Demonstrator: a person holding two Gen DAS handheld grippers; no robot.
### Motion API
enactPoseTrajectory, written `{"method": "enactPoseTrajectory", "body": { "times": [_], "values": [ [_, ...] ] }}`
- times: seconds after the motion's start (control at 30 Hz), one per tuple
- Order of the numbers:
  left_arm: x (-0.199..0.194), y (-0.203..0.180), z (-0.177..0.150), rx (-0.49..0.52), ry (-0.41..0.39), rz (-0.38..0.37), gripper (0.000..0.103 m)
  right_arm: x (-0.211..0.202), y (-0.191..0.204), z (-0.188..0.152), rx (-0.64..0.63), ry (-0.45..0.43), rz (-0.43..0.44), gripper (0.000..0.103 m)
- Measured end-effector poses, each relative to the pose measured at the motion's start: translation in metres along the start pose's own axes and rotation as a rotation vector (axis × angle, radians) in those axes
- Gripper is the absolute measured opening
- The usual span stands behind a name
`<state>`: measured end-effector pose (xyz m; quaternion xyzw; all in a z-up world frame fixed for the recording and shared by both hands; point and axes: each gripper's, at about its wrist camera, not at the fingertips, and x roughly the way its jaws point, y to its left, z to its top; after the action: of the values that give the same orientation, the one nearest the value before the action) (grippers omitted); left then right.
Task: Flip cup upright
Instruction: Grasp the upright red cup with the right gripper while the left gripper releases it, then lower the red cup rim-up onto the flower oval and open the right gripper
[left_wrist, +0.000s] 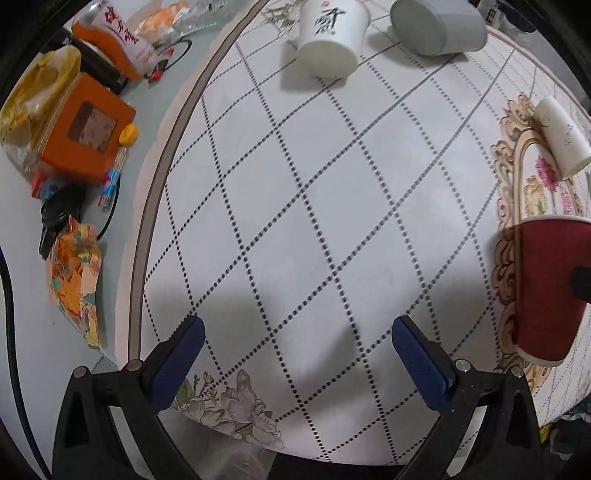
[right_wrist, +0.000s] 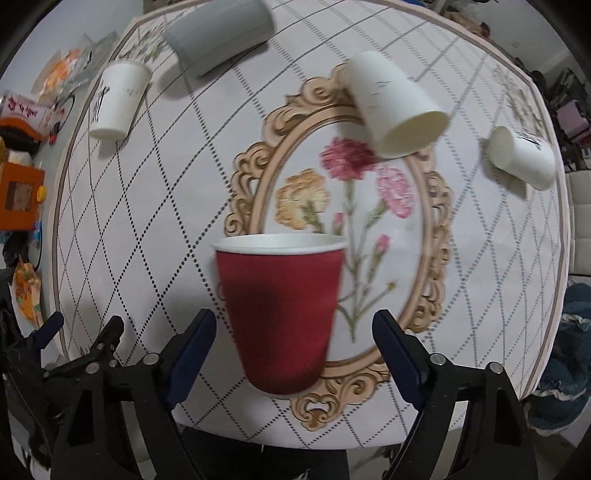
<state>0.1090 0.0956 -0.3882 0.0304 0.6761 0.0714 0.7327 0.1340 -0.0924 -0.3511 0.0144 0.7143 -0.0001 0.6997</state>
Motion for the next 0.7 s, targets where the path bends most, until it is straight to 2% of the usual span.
{"method": "enactPoseTrajectory", "body": {
  "times": [0.2, 0.53, 0.7],
  "values": [
    [0.005, 0.006, -0.001, -0.006, 0.028, -0.009, 0.103, 0.019, 0.015, 0.005, -0.029, 0.039, -0.029, 0.074],
    [0.025, 0.023, -0.007, -0.034, 0.095, 0.008, 0.103, 0.020, 0.011, 0.007, -0.026, 0.033, -0.027, 0.074],
    [0.035, 0.032, 0.000, -0.024, 0.115, 0.004, 0.103, 0.013, 0.002, 0.003, 0.014, -0.007, -0.008, 0.073]
  ]
}}
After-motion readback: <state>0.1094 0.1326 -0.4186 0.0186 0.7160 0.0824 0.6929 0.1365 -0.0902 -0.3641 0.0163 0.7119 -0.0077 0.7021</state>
